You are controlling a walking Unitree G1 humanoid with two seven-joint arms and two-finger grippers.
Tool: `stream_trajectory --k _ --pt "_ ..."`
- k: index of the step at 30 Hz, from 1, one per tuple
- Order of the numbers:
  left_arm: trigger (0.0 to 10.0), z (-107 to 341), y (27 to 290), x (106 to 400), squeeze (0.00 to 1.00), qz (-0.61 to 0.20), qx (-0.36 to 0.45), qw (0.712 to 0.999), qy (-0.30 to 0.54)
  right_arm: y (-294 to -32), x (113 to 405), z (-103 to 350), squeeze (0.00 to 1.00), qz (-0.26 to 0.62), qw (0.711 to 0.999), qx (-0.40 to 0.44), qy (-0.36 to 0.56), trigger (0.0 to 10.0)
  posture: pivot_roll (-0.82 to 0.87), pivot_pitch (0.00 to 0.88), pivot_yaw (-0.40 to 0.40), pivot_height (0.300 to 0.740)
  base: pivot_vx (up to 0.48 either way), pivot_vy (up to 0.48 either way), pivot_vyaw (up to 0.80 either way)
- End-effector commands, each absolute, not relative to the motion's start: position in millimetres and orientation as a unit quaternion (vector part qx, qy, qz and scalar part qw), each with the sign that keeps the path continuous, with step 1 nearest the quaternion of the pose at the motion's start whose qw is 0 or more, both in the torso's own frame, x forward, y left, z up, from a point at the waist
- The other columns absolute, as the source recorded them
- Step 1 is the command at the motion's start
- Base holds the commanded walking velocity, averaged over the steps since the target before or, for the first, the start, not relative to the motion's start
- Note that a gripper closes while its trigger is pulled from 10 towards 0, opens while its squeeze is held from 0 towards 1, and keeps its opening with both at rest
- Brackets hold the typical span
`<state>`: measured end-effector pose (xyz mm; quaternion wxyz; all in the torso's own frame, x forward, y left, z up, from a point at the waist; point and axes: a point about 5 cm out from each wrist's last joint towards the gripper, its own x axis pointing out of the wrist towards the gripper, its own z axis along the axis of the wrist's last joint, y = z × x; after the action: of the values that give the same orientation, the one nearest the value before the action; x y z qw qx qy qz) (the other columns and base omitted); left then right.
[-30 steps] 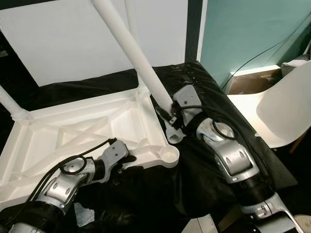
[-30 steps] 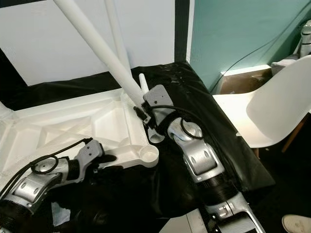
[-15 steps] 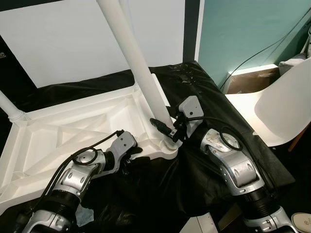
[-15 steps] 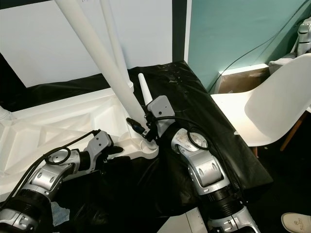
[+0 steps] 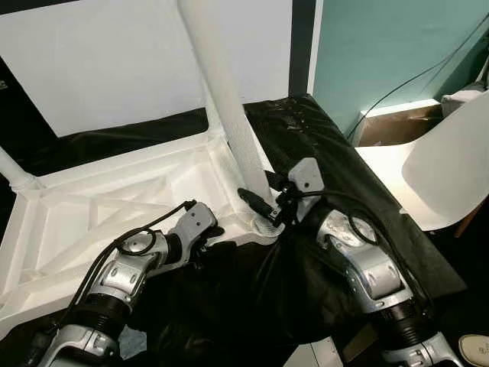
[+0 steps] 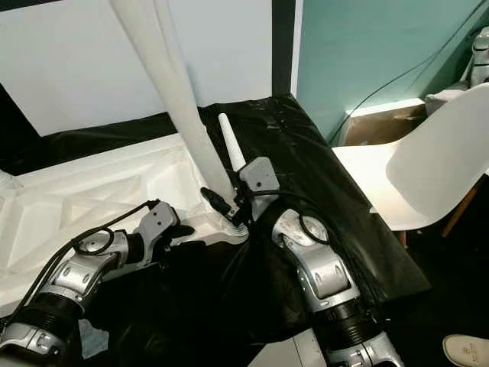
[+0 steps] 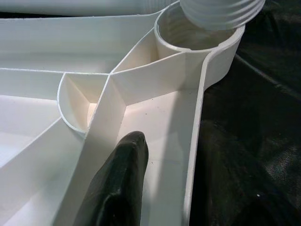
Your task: Building children table
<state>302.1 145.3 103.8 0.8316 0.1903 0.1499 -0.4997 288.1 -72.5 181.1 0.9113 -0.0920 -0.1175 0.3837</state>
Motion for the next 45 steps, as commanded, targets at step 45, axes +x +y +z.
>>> stream_trajectory --k 45 --pt "10.0 98.1 158.1 307.1 0.0 -0.353 0.199 0.905 0.129 -79.2 298.9 154.6 0.0 0.342 0.923 -0.118 -0.132 10.0 -0.05 0.0 0.074 0.74 0.0 0.0 0.0"
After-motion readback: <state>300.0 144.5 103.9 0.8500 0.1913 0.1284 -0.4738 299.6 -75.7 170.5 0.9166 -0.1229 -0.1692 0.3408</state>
